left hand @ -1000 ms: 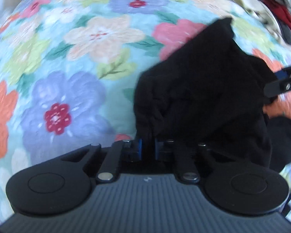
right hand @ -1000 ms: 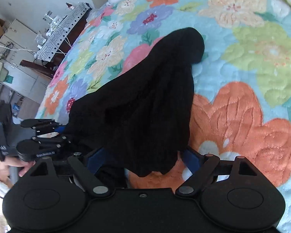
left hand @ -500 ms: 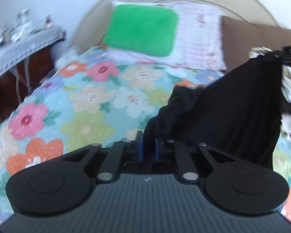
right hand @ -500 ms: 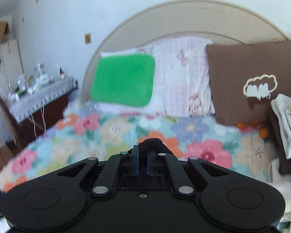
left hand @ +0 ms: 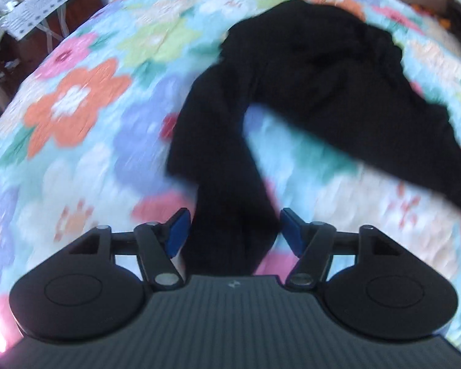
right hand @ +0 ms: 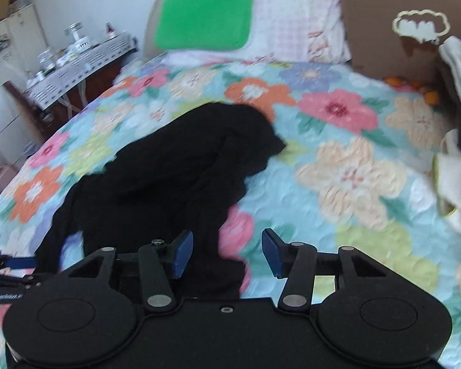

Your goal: Fold clothes

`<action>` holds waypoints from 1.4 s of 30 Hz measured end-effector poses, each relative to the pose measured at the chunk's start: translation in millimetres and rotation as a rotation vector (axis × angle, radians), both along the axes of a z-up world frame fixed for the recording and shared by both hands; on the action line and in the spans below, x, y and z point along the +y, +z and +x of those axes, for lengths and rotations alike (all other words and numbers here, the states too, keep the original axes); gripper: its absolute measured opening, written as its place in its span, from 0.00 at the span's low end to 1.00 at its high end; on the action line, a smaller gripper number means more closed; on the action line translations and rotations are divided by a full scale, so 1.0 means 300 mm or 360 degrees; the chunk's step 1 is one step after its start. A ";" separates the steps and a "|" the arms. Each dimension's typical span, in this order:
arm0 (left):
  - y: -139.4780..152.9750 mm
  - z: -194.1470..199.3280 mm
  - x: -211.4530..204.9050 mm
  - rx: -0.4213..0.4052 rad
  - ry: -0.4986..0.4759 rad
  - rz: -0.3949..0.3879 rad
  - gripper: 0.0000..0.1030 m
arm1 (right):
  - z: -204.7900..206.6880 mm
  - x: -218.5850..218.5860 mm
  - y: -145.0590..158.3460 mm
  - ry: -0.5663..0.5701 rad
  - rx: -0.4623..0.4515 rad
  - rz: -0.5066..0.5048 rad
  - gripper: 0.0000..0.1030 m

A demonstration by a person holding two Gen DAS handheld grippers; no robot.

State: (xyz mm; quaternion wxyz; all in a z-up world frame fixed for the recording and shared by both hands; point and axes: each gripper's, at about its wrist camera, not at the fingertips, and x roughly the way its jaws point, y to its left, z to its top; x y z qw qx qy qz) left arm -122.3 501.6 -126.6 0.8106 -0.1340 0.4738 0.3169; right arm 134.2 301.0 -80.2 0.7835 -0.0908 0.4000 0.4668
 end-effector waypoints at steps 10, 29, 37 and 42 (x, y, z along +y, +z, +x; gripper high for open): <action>0.007 -0.239 -0.084 -0.0171 0.0239 -0.0209 0.68 | -0.295 0.022 -0.147 0.0344 -0.0130 -0.0207 0.54; 0.175 -0.734 0.249 -0.0773 0.0782 -0.0156 0.09 | -0.420 -0.179 -0.009 0.0052 -0.0999 -0.0247 0.07; 0.208 -0.780 0.311 -0.0837 0.0878 0.0002 0.09 | -0.390 -0.239 -0.030 -0.0067 -0.1059 -0.0325 0.07; 0.112 -0.762 0.345 -0.0682 0.0976 -0.0186 0.09 | -0.354 -0.267 -0.039 -0.0042 -0.0952 -0.0328 0.08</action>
